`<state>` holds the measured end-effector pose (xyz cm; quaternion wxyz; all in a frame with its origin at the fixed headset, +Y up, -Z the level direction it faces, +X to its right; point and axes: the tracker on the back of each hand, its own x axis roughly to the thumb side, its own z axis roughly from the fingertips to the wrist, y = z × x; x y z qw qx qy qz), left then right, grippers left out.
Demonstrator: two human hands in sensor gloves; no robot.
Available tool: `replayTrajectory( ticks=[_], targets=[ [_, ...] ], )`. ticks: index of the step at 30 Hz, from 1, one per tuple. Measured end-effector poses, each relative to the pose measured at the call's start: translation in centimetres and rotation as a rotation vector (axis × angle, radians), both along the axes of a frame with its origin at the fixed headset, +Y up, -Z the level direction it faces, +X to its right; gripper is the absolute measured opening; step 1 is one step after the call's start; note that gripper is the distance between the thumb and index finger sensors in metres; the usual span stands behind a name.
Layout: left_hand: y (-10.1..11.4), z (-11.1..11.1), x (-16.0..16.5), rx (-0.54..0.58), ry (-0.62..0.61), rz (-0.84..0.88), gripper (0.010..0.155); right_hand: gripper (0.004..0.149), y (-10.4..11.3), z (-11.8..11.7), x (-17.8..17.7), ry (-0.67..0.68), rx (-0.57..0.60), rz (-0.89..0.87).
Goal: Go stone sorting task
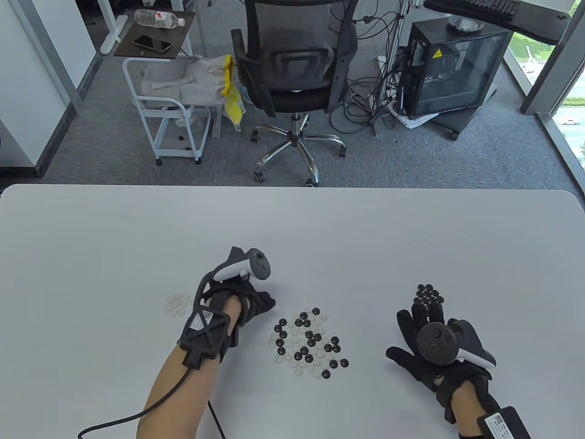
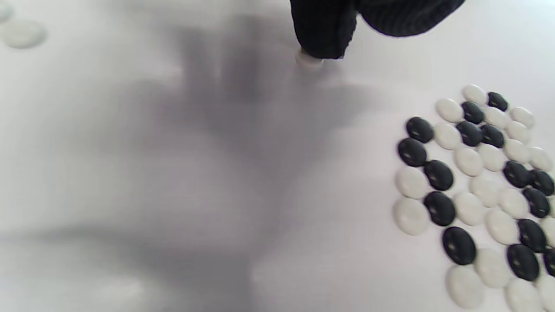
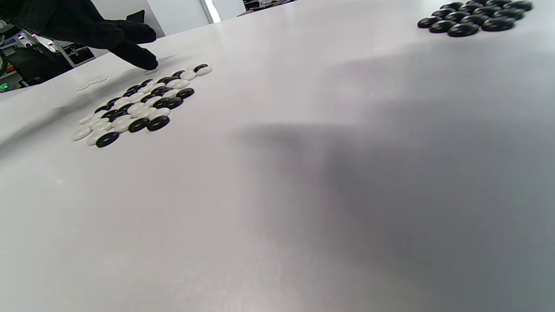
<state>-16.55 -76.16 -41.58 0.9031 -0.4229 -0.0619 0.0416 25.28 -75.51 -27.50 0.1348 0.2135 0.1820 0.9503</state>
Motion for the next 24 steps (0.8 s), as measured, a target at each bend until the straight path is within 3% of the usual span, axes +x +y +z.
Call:
replayTrajectory(
  ticks=[5, 12, 20, 24],
  targets=[
    [0.2, 1.4, -5.5, -0.026, 0.093, -0.027, 0.065, 0.085, 0.0, 0.0, 0.0, 0.001, -0.007, 0.004],
    [0.3, 3.0, -9.9, -0.045, 0.189, -0.05, 0.065, 0.085, -0.2, 0.0, -0.3, 0.007, -0.017, 0.015],
    [0.1, 3.4, -12.0, -0.057, 0.259, -0.045, 0.068, 0.085, -0.2, 0.0, -0.4, 0.011, -0.016, 0.017],
    [1.6, 3.2, -10.6, -0.008, 0.218, -0.021, 0.07, 0.085, -0.2, 0.0, -0.3, 0.01, -0.01, 0.013]
  ],
)
